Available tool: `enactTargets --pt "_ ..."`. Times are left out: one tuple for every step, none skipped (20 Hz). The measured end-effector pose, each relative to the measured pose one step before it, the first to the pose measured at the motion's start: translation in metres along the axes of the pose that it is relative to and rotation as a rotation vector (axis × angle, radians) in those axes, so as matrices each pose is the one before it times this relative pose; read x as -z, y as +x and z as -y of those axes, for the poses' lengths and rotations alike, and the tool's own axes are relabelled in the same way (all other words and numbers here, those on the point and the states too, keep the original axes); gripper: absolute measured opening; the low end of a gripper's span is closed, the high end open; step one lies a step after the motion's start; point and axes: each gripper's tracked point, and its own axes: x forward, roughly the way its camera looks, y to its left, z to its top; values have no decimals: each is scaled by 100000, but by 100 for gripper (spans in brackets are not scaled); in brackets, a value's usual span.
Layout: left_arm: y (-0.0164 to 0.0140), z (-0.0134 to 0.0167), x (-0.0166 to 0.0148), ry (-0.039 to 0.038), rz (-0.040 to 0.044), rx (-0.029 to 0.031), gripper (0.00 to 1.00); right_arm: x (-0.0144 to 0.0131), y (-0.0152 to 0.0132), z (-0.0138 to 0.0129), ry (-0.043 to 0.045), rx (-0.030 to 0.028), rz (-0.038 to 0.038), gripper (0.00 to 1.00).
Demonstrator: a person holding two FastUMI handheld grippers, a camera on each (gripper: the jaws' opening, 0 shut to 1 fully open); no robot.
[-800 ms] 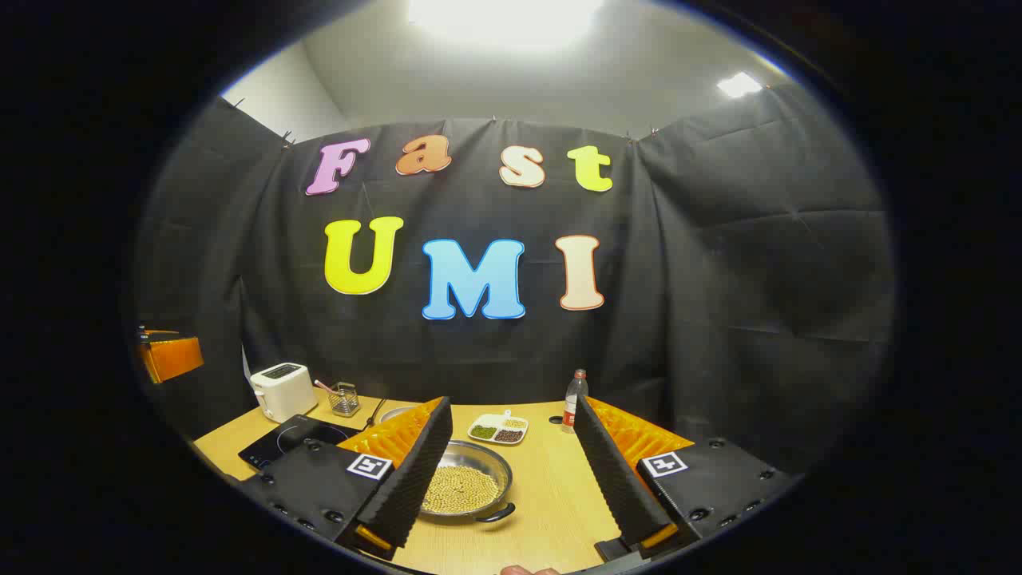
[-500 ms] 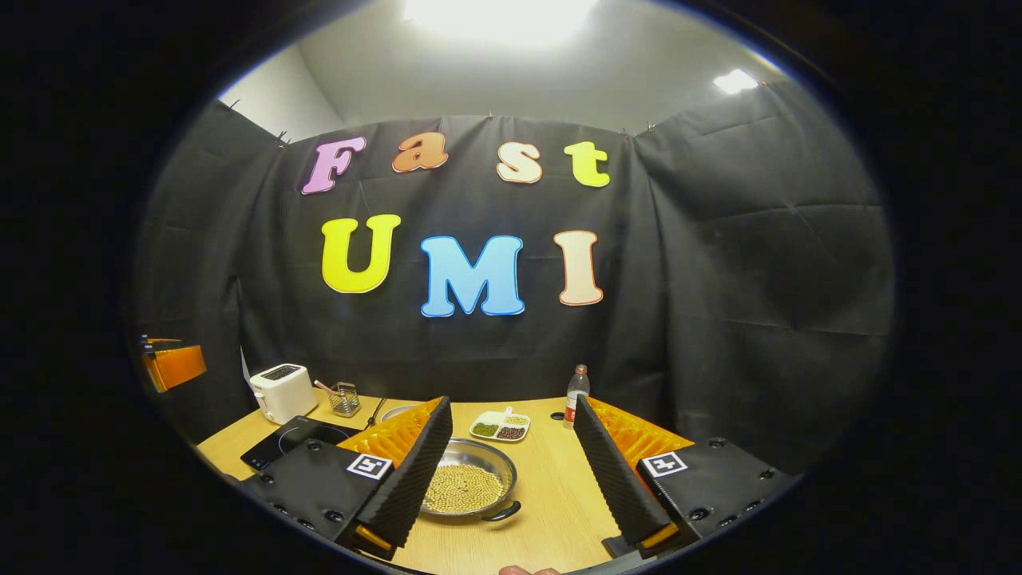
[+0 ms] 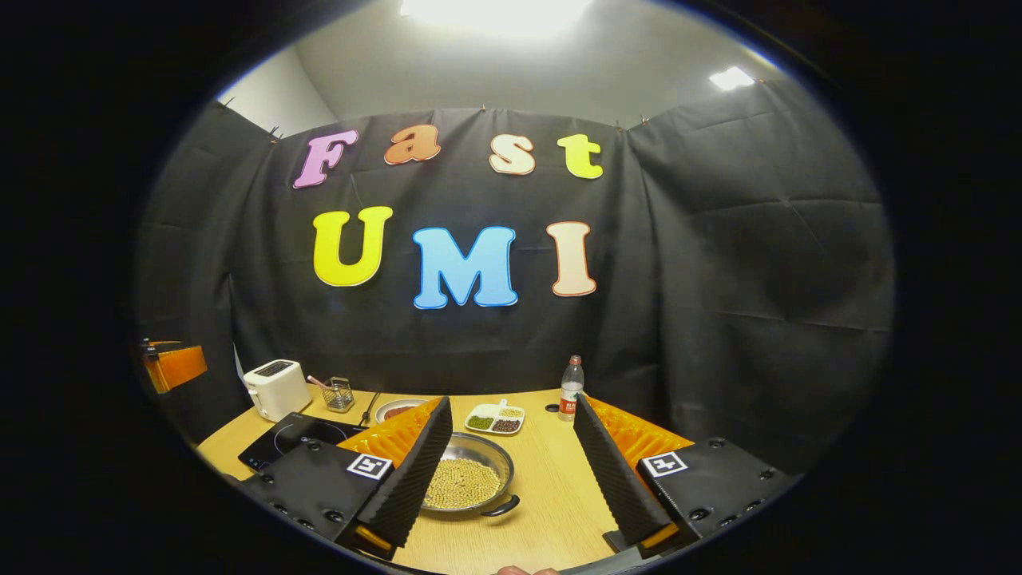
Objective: First push the handle of the pot to place it horizontally, then grasp the pot with both hands and set it on the induction cooktop.
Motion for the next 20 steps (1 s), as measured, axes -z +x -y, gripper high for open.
enactTargets --pt "187 13 384 -146 -151 554 89 88 86 -275 -168 -485 -536 98" --pt "166 -117 278 -25 -381 238 89 -22 113 -291 -563 -460 -491 98" --pt "5 -208 296 7 -559 -296 92 159 158 -150 -972 -9 -586 98" --pt "196 -222 131 -217 -367 -213 89 90 291 -301 -1352 -661 -787 98" --pt "115 -90 268 -560 -357 518 89 243 211 -480 -1089 -1200 -1023 98" --pt "219 49 298 -453 -515 537 89 248 328 -510 -1291 -1571 -1540 98" --pt "81 -331 296 -179 -389 123 89 343 408 -461 -966 -1361 -1987 98" --pt "106 -273 216 21 -357 128 89 326 465 -493 -1387 -1817 -1819 93" --pt "158 -257 313 99 -427 73 92 99 471 -380 -1945 -1834 -1522 98" --pt "60 -334 254 5 -332 -112 89 117 390 -309 -2203 -1504 -1252 98" --pt "18 -394 454 -157 -575 -254 92 169 498 -474 -2705 -1819 -1792 98" --pt "26 -417 335 -627 -796 -55 89 313 389 -406 -1885 -1851 -1985 98" --pt "37 -99 354 -1047 -828 589 89 213 271 -529 -1265 -2305 -2402 98" --pt "-48 -248 229 -1020 -706 249 89 284 386 -595 -512 -2285 -2231 98" --pt "-219 -725 517 -854 -647 -304 89 406 316 -499 -678 -1908 -3062 93" --pt "-76 -555 279 -467 -692 -407 89 313 320 -412 -813 -1408 -2735 88" --pt "-346 -607 396 -336 -642 -613 92 573 233 -467 -1074 -1696 -3353 72" --pt "-120 -472 158 -411 -450 -499 92 583 273 -468 -924 -1447 -3360 61" --pt "-105 -361 216 -598 -347 -199 89 559 319 -507 -272 -1677 -3032 51" --pt "-246 -397 160 -375 -371 -170 89 373 290 -345 128 -708 -2452 40"
